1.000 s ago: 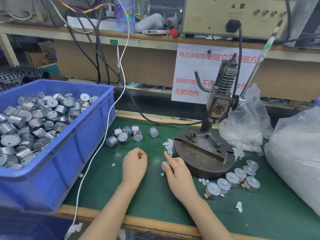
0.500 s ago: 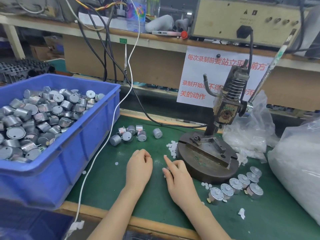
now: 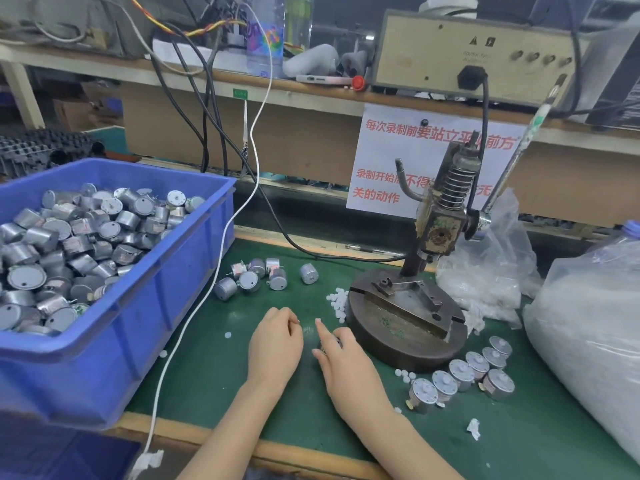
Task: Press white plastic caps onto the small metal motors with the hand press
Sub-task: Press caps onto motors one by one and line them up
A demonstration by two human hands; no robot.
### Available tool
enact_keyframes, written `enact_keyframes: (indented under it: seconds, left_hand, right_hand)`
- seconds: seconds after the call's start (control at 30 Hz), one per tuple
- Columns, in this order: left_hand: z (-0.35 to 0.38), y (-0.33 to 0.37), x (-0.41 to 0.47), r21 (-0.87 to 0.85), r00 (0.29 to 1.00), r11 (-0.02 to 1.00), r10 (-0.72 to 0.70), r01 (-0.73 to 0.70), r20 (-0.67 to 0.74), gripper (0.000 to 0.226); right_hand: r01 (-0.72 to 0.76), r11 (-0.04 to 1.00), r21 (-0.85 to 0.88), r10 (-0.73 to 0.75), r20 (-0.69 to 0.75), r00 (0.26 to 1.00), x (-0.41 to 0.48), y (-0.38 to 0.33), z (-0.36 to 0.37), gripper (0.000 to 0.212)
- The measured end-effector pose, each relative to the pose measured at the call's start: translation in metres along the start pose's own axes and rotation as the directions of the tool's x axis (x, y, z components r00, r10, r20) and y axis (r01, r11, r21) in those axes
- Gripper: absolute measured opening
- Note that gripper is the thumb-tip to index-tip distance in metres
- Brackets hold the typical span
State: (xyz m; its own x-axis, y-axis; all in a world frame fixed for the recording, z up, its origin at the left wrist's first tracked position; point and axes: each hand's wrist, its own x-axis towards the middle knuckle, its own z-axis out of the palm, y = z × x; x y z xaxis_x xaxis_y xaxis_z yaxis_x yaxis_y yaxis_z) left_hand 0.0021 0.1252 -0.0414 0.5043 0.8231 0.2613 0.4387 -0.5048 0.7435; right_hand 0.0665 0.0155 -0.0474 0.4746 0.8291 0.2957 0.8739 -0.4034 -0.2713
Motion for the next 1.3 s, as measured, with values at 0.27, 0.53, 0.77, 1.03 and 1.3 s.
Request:
enact_keyframes:
  seconds: [0.27,0.53,0.77,1.03,1.3]
  left_hand:
    - [-0.002,0.0,0.0,0.041,0.999,0.999,0.025,-0.027,0.039,0.014]
    - [-0.002,-0.005,0.003,-0.098,0.999,0.995,-0.026,0.028,0.03,0.015]
    - [-0.001,-0.007,0.005,-0.158,0.999,0.987,-0.038,0.039,0.012,0.017]
    - [-0.003,-0.002,0.003,-0.053,0.999,0.998,-0.029,0.03,0.016,0.016]
    - [0.0,-0.007,0.006,-0.038,1.0,0.999,-0.021,0.021,0.003,0.016]
  right_hand:
    - [-0.011,0.998,0.06,0.014,-0.045,0.999,-0.006,-0.001,0.003,0.051]
    - [-0.087,0.996,-0.001,0.084,-0.259,0.962,-0.017,-0.005,-0.006,0.035]
    - [-0.101,0.98,0.17,0.125,-0.135,0.983,-0.028,0.013,-0.013,0.028]
    - [-0.045,0.995,-0.085,0.056,0.127,0.99,-0.016,0.009,-0.035,0.029]
    - [-0.134,0.972,0.194,0.131,0.031,0.991,0.011,0.039,-0.086,0.046]
